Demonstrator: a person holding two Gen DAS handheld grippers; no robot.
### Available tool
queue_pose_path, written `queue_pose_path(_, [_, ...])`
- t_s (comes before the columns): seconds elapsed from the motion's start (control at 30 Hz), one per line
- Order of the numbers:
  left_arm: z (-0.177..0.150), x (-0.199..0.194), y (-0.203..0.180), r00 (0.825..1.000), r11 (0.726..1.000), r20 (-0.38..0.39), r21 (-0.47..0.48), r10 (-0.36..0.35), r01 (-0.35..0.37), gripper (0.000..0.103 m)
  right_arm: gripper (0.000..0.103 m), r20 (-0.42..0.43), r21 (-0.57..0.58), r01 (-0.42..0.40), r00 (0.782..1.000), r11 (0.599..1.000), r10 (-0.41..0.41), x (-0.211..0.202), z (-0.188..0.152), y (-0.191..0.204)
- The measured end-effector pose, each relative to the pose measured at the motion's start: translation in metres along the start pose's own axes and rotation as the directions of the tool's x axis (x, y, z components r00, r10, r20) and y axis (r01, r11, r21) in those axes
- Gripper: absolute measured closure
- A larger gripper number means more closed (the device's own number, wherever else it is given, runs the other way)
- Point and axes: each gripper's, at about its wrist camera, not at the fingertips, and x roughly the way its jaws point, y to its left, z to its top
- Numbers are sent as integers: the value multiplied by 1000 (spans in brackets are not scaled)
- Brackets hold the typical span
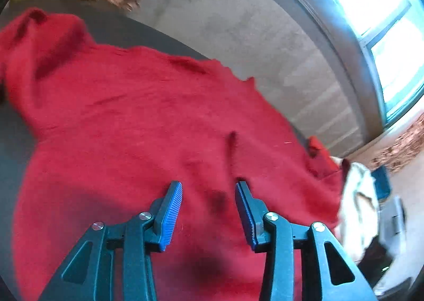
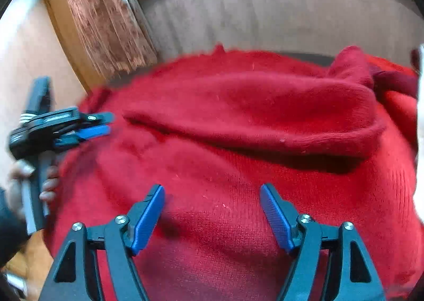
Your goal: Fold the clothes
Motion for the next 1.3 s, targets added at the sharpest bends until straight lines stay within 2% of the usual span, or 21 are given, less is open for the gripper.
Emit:
queue_pose_path(0.1, [13, 22, -8, 995, 997, -76, -44, -65, 62, 58, 15, 8, 12, -46, 999, 999, 46, -1, 0, -5])
queue_pose_path(0.13, [17, 28, -12, 994, 997, -91, -48, -68, 63, 58, 14, 8, 7, -52, 999, 999, 52, 0, 1, -4])
queue_pose_path(0.23, [30, 40, -27, 997, 1000, -77, 1, -19, 19, 57, 11, 13, 11, -74, 997, 997, 74, 1, -1, -4])
queue_pose_path(0.5, [47, 73, -48, 989, 998, -146, 66, 3, 7, 58, 4, 33, 45, -156, 987, 987, 155, 3, -2, -9])
queue_pose_path(0.53, [48, 75, -50, 988, 998, -152, 61, -8, 17, 61, 4, 33, 45, -159, 987, 986, 158, 2, -2, -9])
queue_pose_path(0.6, [47, 82, -57, 983, 996, -184, 94, 13, 4, 94, 2, 34, 46, -168, 986, 985, 166, 4, -1, -9])
queue_pose_path(0.63, [47, 84, -62, 982, 993, -188, 120, 38, -16, 94, 2, 35, 48, -172, 985, 984, 171, 5, 0, -9])
queue_pose_path(0.7, [47, 74, -76, 988, 985, -149, 170, 34, -8, 95, 2, 39, 55, -183, 983, 982, 181, 5, 0, -10])
queue_pose_path(0.8, [59, 32, -98, 997, 976, -35, 203, -75, 81, 95, 2, 45, 67, -200, 979, 977, 197, 6, 0, -13])
queue_pose_path(0.9, [73, -25, -110, 978, 962, 100, 226, -181, 155, 95, 1, 49, 75, -211, 977, 975, 208, 6, 0, -14])
queue_pose_path(0.97, [80, -56, -112, 962, 955, 165, 241, -218, 175, 95, 1, 50, 77, -216, 976, 973, 212, 6, 1, -15])
queue_pose_path(1.07, [84, -79, -104, 960, 954, 195, 263, -200, 146, 95, 1, 51, 79, -219, 975, 972, 216, 7, 1, -16])
queue_pose_path(1.13, [79, -76, -95, 971, 961, 204, 268, -123, 65, 95, 1, 51, 81, -221, 975, 972, 218, 7, 1, -16])
queue_pose_path(1.3, [81, -60, -30, 982, 992, 188, 118, 19, -42, 95, 0, 52, 85, -229, 973, 970, 225, 9, 3, -19])
